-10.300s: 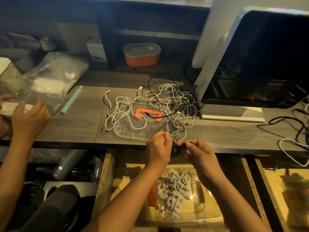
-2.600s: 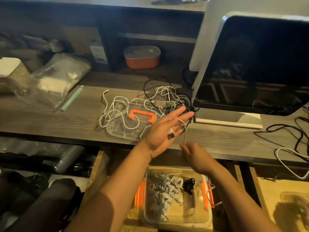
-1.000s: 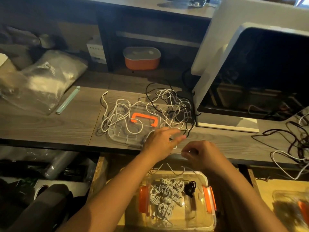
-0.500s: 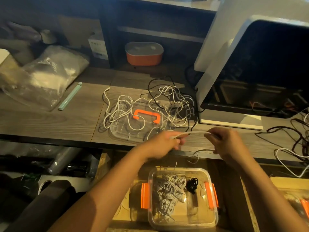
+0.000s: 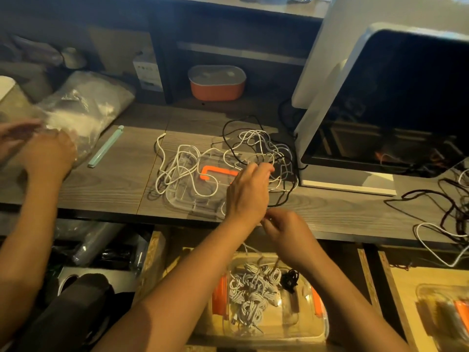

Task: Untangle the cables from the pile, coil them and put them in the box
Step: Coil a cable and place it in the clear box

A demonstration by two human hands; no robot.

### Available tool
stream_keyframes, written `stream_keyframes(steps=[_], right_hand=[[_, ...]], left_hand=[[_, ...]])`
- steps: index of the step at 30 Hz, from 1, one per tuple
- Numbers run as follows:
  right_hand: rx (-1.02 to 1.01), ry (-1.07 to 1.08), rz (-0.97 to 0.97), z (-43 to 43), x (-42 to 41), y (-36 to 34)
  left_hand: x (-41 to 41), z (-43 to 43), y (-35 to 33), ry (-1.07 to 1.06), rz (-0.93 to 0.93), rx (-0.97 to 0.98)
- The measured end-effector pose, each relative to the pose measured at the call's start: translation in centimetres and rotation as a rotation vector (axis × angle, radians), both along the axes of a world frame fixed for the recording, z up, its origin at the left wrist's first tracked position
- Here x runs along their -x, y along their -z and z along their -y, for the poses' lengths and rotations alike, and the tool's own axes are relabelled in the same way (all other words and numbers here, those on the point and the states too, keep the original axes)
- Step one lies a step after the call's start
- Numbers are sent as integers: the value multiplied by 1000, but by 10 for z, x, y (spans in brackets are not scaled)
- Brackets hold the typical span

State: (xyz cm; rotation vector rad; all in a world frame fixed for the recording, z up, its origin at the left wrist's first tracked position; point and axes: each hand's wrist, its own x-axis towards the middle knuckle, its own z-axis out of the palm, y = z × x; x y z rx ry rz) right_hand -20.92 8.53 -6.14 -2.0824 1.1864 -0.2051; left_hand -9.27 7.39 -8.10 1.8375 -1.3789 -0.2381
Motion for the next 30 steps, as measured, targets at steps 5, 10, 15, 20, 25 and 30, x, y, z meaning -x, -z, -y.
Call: stream_keyframes(steps=[5, 10, 15, 20, 25, 30], right_hand=[[-286, -40, -45, 14, 17, -20], [-85, 95, 78, 31, 24, -33], [-136, 276, 193, 51, 27, -34], [-204, 292, 225, 53, 32, -18], [-364, 152, 108, 34, 26, -11], [-341, 36, 73, 9, 7, -4]], left_hand=[[-24, 2, 5, 11, 329, -298], [-34, -5, -2, 136, 224, -503], [-19, -23, -12, 374, -77, -618], [-2, -21, -25, 485, -499, -541], [6, -17, -29, 357, -1135, -257], [20, 0, -28, 148, -1071, -34]])
